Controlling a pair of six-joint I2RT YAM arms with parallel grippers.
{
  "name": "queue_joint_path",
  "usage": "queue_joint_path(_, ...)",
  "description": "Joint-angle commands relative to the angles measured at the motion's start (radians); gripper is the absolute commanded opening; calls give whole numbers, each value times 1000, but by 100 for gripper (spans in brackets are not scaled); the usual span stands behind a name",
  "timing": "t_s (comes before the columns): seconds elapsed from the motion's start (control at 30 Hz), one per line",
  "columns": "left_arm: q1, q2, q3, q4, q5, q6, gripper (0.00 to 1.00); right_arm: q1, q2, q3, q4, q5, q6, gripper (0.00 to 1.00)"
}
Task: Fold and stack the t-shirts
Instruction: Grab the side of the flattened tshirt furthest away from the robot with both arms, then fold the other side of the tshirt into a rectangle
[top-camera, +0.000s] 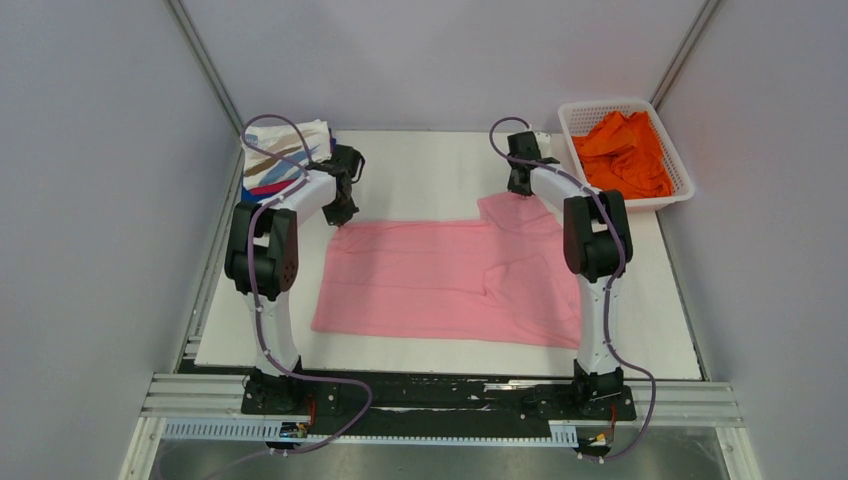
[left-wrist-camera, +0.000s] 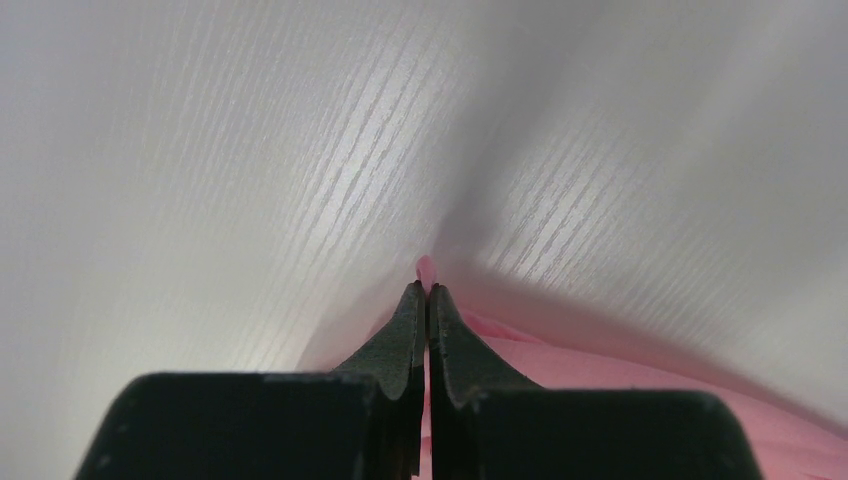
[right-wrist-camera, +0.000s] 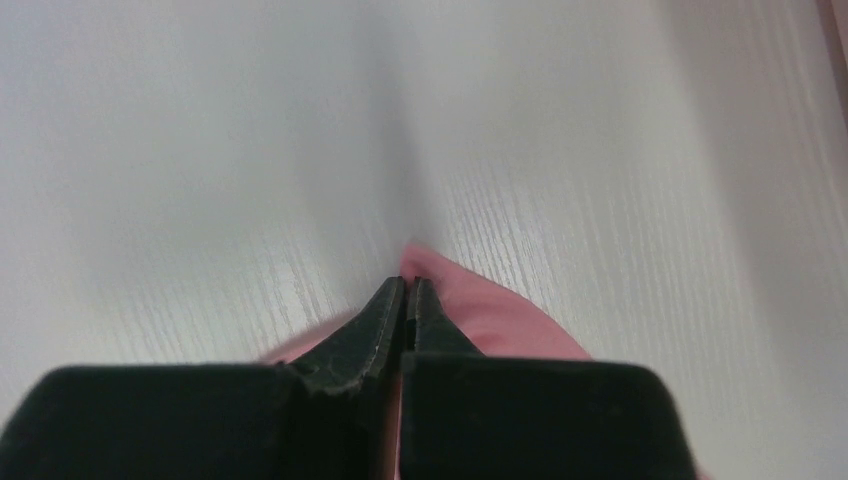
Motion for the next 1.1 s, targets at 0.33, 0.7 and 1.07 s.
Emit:
queue_joint_path(0.33,-33,-201,-106,40,-12,-6,0,21,-438,-374,83,-23,-16,0)
queue_joint_path(0.7,-73,-383,-307,64,-49,-37,0,120,-780,-643,-16,82,9,0)
queue_joint_path(1.07,-74,-535,-436,73,-64,-35,0,205,-1068,-782,-307,176,153,0)
